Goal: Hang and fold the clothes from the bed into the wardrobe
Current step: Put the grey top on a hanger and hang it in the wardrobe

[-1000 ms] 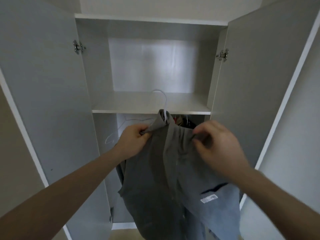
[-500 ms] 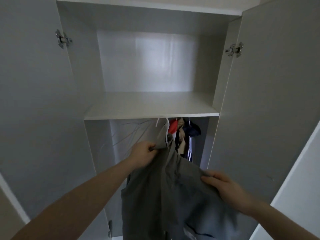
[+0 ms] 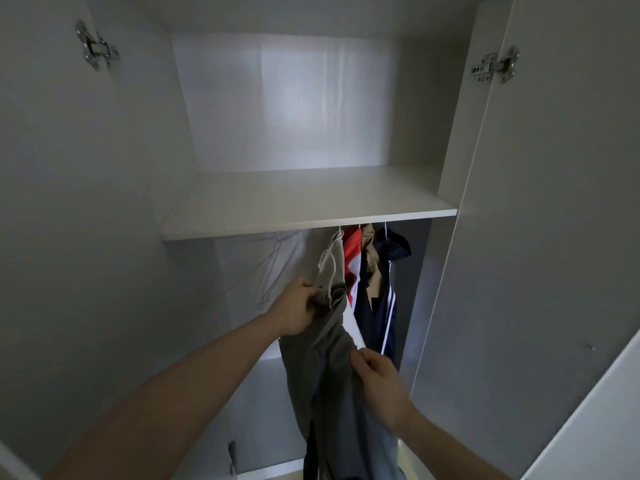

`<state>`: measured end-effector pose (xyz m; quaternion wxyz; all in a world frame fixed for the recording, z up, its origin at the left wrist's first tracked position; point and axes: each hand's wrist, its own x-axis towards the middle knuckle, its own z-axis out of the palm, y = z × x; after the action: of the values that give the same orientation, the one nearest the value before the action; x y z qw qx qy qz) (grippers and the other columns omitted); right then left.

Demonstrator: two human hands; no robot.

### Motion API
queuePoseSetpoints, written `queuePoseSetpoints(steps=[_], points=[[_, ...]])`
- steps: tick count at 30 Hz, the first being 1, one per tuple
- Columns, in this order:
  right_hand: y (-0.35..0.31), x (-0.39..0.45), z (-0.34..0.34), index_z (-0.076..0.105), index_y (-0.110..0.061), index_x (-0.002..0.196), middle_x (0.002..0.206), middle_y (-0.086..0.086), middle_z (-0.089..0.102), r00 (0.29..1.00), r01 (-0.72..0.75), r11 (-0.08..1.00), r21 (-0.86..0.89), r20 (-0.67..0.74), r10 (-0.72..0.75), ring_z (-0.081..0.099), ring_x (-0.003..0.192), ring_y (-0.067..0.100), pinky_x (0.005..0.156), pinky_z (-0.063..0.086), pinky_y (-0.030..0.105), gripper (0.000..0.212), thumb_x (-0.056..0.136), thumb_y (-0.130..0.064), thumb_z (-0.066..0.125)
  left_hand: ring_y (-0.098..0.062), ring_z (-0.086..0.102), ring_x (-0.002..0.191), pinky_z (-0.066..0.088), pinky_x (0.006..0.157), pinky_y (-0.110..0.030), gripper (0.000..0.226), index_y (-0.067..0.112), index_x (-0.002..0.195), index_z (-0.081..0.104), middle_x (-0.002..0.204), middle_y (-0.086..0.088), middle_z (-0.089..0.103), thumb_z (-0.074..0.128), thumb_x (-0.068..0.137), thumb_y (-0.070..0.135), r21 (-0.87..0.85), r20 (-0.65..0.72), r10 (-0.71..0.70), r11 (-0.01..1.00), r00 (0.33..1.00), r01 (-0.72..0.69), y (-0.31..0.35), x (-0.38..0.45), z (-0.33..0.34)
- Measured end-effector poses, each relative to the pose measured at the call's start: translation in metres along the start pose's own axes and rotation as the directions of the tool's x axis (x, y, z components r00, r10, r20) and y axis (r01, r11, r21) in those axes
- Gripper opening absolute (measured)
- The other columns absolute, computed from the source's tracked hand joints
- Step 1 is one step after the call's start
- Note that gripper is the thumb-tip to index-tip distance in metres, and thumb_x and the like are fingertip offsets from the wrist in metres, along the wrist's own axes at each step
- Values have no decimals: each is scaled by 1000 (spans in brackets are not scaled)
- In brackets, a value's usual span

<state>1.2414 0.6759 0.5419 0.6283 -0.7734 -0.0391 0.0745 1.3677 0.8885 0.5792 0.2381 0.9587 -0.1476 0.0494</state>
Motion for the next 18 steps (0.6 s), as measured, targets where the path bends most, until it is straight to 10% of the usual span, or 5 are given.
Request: queuePoseSetpoints(steps=[5,18], points=[[-2,46,20,51,-4,73,68,11,45,997,-5,1000,15,-74,6,45,69,19,69,38,30,42,108,-26,45,-25,48,130,42,109,-33,61,20,144,51,144,-7,42,69,87,10,-55,0,-146,988,989,146,-40,10,-24],[15,212,33,48,-25,71,69,-4,51,987,-70,993,-95,-153,54,47,64,13,62,41,25,34,105,-26,49,-29,57,116,50,97,-30,38,16,124,65,136,-13,46,75,87,16,-37,-43,-411,911,911,410,-131,37,-41]])
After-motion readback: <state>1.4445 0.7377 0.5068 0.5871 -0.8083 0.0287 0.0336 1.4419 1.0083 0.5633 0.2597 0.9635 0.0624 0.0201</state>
